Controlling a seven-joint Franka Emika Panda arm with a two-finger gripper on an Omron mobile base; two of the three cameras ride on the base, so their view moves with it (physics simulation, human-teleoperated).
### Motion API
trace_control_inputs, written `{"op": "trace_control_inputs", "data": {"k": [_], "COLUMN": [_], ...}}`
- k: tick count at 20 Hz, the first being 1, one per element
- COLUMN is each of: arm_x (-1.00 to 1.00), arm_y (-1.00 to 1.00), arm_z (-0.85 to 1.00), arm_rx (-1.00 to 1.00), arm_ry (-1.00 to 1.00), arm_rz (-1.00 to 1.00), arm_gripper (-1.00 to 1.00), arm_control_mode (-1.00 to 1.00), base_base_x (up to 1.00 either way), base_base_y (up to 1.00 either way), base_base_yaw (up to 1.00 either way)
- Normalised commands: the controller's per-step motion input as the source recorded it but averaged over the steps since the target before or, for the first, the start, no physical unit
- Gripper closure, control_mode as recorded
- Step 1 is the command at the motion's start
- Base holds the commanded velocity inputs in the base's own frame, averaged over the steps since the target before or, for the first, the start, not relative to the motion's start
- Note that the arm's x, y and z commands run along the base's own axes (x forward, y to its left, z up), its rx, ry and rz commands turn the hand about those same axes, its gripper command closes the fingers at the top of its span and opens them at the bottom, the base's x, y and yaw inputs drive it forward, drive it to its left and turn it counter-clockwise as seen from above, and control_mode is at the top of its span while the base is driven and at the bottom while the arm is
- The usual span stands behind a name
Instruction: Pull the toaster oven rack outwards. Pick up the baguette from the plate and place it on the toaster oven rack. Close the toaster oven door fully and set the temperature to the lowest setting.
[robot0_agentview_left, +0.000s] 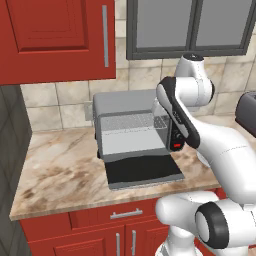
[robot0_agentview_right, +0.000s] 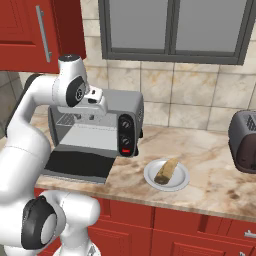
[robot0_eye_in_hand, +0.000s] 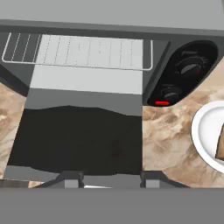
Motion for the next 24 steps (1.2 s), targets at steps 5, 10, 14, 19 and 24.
{"op": "trace_control_inputs", "data": {"k": [5, 10, 14, 19, 24], "arm_x": [-0.1, -0.16, -0.24, -0.32, -0.4], "arm_y": [0.02, 0.0, 0.0, 0.0, 0.0], "arm_z": [-0.03, -0.15, -0.1, -0.05, -0.07], "arm_rx": [0.0, 0.04, 0.06, 0.04, 0.06], "arm_ry": [-0.05, -0.16, -0.17, -0.16, -0.1], "arm_rz": [-0.02, -0.05, -0.07, -0.09, -0.01], "arm_gripper": [-1.0, -1.0, -1.0, -1.0, -1.0], "arm_control_mode": [-1.0, -1.0, -1.0, -1.0, -1.0], "base_base_x": [0.0, 0.0, 0.0, 0.0, 0.0], "base_base_y": [0.0, 0.0, 0.0, 0.0, 0.0], "base_base_yaw": [0.0, 0.0, 0.0, 0.0, 0.0]}}
